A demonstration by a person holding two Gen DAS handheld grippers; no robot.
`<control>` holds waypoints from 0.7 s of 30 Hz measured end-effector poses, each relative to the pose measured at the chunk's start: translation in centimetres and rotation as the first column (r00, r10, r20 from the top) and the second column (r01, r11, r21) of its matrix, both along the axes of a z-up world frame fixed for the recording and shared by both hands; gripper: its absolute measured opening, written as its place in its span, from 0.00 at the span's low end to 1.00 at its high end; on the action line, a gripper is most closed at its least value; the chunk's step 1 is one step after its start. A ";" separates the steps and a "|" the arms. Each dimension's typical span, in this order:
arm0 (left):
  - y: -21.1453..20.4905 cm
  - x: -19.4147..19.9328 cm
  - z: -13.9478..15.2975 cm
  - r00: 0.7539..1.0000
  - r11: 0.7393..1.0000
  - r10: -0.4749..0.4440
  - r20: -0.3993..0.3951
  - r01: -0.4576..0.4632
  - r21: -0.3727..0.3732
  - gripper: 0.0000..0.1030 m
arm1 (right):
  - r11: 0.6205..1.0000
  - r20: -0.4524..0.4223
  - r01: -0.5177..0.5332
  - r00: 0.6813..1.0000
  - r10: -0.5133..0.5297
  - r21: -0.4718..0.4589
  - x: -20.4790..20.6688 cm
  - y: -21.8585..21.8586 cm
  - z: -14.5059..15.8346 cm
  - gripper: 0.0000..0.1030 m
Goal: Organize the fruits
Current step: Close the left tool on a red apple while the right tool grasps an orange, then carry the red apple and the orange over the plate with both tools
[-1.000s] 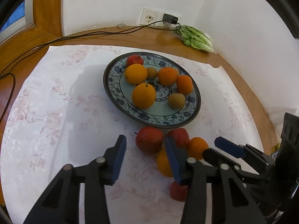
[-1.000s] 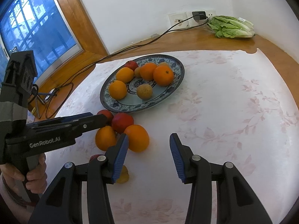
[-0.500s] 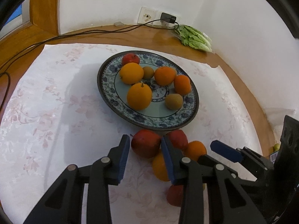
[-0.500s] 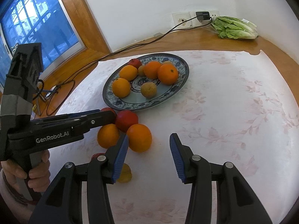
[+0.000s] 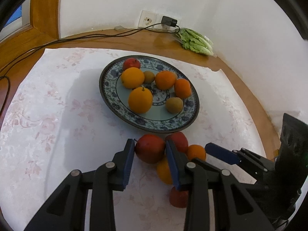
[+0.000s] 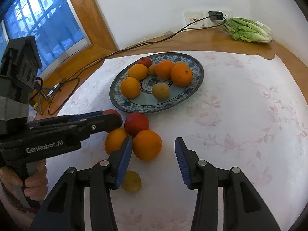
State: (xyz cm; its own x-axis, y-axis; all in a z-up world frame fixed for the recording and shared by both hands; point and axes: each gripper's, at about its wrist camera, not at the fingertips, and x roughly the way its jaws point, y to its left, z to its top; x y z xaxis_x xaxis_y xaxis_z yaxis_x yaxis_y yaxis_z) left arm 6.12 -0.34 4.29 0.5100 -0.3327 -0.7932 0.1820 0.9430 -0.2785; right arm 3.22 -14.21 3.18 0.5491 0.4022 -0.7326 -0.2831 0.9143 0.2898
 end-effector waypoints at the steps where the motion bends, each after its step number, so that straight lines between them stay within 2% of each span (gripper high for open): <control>1: 0.1 0.0 0.1 1.000 1.000 0.002 0.000 -0.002 -0.003 0.34 | 1.000 -0.006 -0.007 1.000 0.007 0.003 0.0 0.1 -0.1 0.45; 2: 0.3 0.0 0.1 1.000 1.000 0.006 0.002 -0.006 -0.007 0.34 | 1.000 -0.011 -0.011 1.000 0.011 0.007 0.1 0.1 -0.2 0.45; 5: 0.9 0.0 0.3 1.000 1.000 0.020 0.008 -0.020 -0.012 0.34 | 1.000 -0.026 -0.021 0.999 0.021 0.012 0.2 0.4 -0.6 0.33; 14: 2.1 0.3 0.9 0.998 0.998 0.057 0.021 -0.057 -0.012 0.34 | 1.000 -0.025 0.009 1.000 -0.009 0.005 0.1 -0.3 -0.4 0.32; 21: 2.2 1.0 1.5 0.997 0.997 0.068 0.040 -0.069 0.017 0.34 | 0.999 0.002 0.036 0.999 -0.036 -0.001 0.3 -1.3 0.7 0.32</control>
State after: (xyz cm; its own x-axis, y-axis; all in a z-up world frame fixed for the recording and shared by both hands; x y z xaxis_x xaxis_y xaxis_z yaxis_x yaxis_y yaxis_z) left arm 7.10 1.90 5.83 0.5623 -0.2812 -0.7776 0.1272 0.9586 -0.2546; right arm 3.54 -15.54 3.86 0.5649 0.3814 -0.7317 -0.2510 0.9242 0.2879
